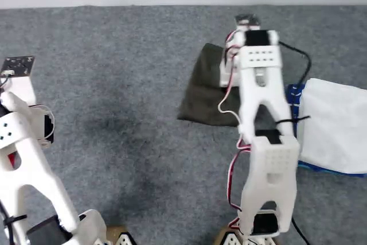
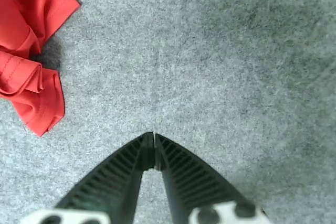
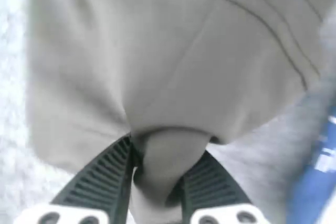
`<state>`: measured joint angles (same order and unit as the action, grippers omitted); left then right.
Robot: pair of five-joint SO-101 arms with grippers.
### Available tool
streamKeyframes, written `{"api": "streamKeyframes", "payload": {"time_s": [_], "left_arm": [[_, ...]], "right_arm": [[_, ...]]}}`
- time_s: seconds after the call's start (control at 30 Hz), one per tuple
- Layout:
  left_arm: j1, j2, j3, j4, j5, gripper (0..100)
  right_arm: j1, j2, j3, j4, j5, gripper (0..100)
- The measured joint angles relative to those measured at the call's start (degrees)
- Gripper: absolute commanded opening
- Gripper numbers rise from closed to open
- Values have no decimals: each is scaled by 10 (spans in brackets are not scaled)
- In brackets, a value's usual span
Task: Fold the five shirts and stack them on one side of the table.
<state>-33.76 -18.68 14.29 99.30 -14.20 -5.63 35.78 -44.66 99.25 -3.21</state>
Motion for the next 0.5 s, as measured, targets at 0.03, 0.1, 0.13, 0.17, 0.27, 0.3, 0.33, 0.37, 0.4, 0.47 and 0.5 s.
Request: {"api": "streamKeyframes", "payload": {"time_s": [0.03, 0.1, 0.13, 0.17, 0.27, 0.3, 0.33, 0.37, 0.4, 0.47, 0.5], "left_arm": [[0, 0, 0, -2, 0, 13], [0, 0, 0, -4, 0, 13], [0, 0, 0, -5, 0, 13], [0, 0, 0, -5, 0, 13], [0, 0, 0, -5, 0, 13], [0, 0, 0, -5, 0, 13], [0, 0, 0, -5, 0, 13], [0, 0, 0, -5, 0, 13], [0, 0, 0, -5, 0, 13], [0, 0, 0, -5, 0, 13], [0, 0, 0, -5, 0, 13]], "right_arm": [[6, -18, 0, 10, 19, 8], [21, -51, 0, 12, 57, 8], [31, -69, 0, 12, 76, 8], [42, -85, 0, 12, 88, 8], [77, -131, 0, 12, 130, 8], [88, -145, 3, 12, 144, 8], [98, -158, 9, 12, 155, 8], [109, -170, 15, 12, 168, 8], [120, -180, 24, 12, 178, 8], [141, -204, 48, 12, 195, 8], [150, -217, 63, 12, 203, 8]]}}
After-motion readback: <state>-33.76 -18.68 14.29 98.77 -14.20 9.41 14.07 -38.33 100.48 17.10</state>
